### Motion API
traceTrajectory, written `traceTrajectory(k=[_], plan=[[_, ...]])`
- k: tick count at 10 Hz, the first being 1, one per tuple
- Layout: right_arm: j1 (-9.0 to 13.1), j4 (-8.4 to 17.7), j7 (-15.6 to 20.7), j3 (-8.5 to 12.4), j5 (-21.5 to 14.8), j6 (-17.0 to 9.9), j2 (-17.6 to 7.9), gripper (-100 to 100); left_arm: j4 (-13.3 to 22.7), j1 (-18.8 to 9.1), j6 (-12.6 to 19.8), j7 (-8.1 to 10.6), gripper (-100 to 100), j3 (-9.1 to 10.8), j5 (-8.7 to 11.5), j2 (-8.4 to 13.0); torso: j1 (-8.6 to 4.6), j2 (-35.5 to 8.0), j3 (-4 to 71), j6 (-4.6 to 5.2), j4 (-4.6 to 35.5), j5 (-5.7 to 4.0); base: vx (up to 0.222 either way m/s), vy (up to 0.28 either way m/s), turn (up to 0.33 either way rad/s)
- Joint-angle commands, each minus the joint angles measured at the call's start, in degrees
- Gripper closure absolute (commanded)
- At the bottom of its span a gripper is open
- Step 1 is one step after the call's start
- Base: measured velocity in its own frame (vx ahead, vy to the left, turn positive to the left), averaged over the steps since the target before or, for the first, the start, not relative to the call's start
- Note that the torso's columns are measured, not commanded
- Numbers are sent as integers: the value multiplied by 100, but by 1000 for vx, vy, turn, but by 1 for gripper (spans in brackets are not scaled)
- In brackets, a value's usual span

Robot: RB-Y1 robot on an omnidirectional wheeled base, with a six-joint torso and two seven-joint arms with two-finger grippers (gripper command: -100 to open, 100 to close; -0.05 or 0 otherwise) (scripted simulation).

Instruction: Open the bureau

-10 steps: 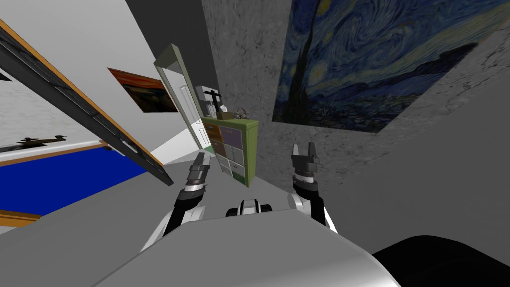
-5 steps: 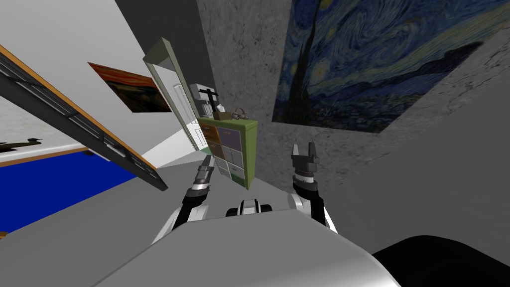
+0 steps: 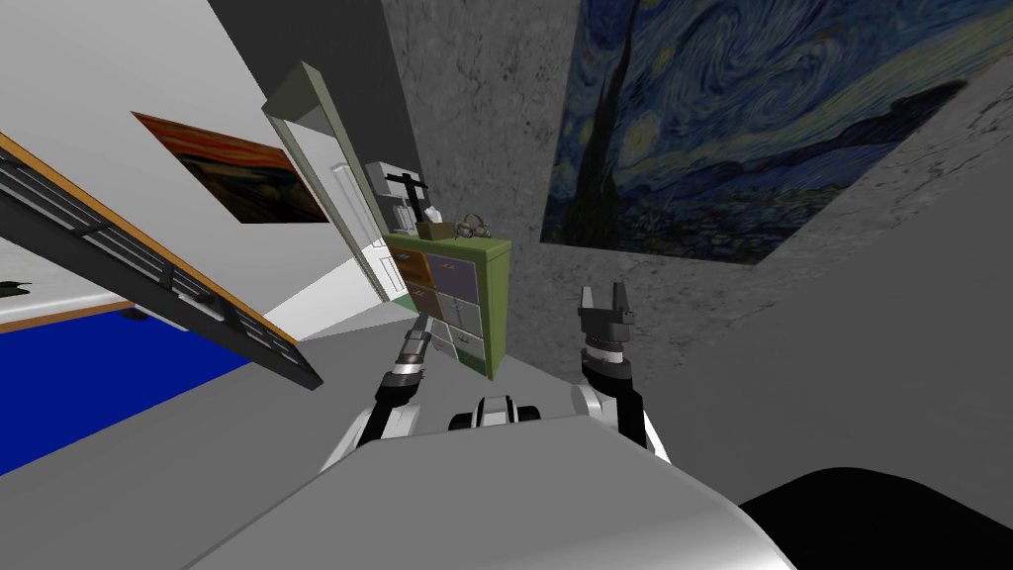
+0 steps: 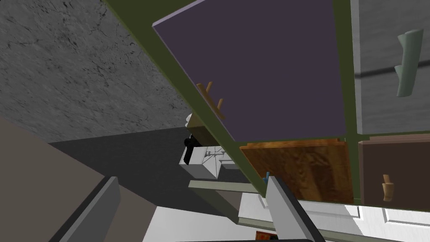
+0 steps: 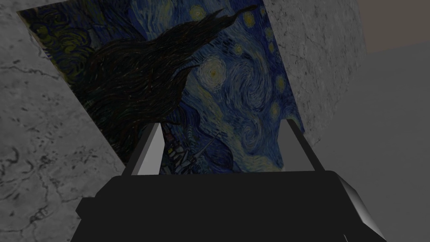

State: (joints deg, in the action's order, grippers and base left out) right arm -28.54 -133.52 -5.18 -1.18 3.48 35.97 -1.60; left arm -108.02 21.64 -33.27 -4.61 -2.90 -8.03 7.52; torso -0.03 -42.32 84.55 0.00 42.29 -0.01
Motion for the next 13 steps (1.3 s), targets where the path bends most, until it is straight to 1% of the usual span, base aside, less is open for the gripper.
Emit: traceTrajectory(k=[1,3,6,13], plan=[[0,0,0,0,0,0,0,0,318,-114,32,-77,-100,-79,-76,-75,0,2,2,0,0,-1,60,30,-57],[0,0,0,0,0,0,0,0,577,-214,66,-116,-100,-123,-125,-81,5,8,5,0,-2,1,63,32,-55],[-1,0,0,0,0,0,0,0,1010,-381,123,-183,-100,-197,-207,-27,2,7,5,0,-2,0,73,34,-69],[0,0,0,0,0,0,0,0,2065,-788,263,-346,-100,-377,-409,222,1,2,2,0,-1,0,67,37,-72]])
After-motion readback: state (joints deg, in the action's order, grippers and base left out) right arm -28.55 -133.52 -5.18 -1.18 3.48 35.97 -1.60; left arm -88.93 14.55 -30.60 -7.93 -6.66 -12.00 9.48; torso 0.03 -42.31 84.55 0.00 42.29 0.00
